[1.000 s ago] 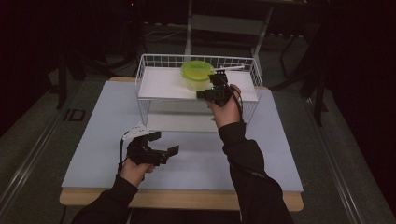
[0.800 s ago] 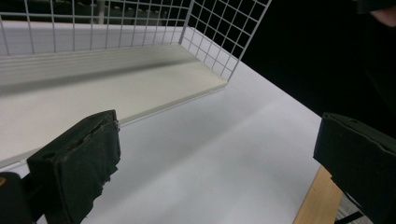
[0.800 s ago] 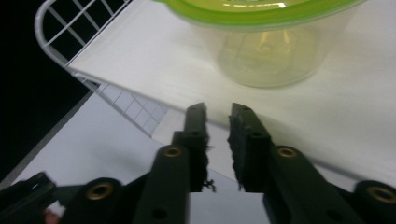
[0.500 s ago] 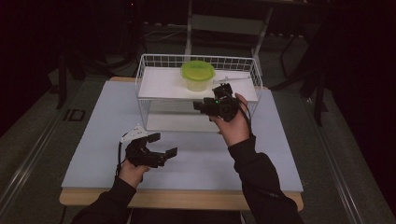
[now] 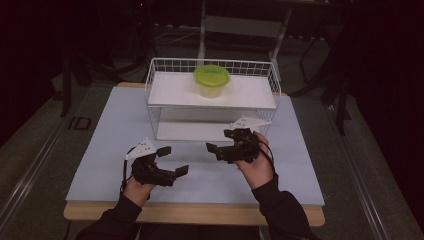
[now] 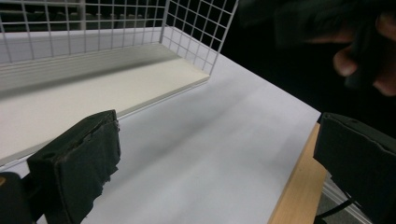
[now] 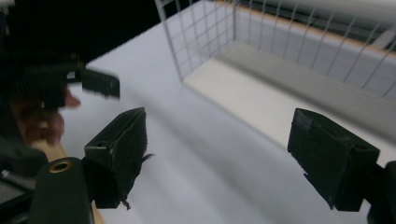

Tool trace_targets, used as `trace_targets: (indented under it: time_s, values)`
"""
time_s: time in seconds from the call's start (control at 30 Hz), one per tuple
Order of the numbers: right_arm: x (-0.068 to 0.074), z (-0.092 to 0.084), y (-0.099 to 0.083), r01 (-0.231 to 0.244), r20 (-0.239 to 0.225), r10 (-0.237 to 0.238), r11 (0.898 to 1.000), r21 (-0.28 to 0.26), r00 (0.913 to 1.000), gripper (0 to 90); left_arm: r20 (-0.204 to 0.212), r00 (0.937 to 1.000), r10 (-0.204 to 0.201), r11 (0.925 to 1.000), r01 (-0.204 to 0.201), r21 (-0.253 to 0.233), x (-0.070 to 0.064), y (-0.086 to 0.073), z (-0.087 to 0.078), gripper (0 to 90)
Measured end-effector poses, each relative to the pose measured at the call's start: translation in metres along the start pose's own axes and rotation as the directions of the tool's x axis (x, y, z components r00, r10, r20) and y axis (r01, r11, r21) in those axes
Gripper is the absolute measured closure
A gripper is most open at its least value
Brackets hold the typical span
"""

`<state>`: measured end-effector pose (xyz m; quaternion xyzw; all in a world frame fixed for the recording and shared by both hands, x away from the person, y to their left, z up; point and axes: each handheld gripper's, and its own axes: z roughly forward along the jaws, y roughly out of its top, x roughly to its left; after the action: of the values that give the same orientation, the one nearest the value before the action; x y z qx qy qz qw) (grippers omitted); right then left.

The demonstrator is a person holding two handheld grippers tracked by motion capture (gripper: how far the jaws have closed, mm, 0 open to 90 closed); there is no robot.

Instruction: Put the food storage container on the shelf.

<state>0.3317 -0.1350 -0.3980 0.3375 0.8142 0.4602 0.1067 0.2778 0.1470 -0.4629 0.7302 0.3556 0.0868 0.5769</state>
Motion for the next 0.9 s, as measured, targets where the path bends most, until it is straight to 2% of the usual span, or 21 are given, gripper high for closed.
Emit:
trace_targets:
  time_s: [0.1,0.2,0.27,0.37,0.4,0.63,0.9]
  values:
    - [-0.002,0.003,-0.015,0.025,-0.018,-0.024,0.999,0.021,0.9995,18.5,0.011,0.9999,0.013,0.9999,-0.013,0.009,-0.003,-0.003,0.000,1.5]
    - [-0.003,0.003,-0.030,0.047,0.000,-0.047,0.998,0.039,0.9989,18.6,0.011,0.9990,0.043,0.9988,-0.043,0.022,-0.006,-0.005,0.000,1.5]
    - [-0.007,0.002,-0.039,0.038,-0.010,-0.037,0.998,0.041,0.9993,18.5,0.017,0.9986,0.050,0.9982,-0.051,0.033,-0.007,-0.006,0.000,1.5]
    - [-0.013,-0.001,-0.057,0.031,0.007,-0.031,0.999,0.042,0.9995,18.6,0.024,0.9981,0.058,0.9971,-0.059,0.048,-0.008,-0.010,0.001,1.5]
    - [-0.013,-0.001,-0.057,0.031,0.007,-0.031,0.999,0.042,0.9995,18.6,0.024,0.9980,0.059,0.9966,-0.060,0.055,-0.007,-0.011,0.002,1.5]
    - [-0.023,-0.007,-0.086,0.007,0.017,-0.008,0.998,0.059,0.9998,18.7,0.034,0.9968,0.073,0.9935,-0.076,0.085,-0.004,-0.017,0.007,1.5]
    - [-0.031,-0.015,-0.101,0.006,0.034,-0.008,0.997,0.077,0.9994,18.5,0.041,0.9958,0.082,0.9903,-0.086,0.109,-0.002,-0.022,0.011,1.5]
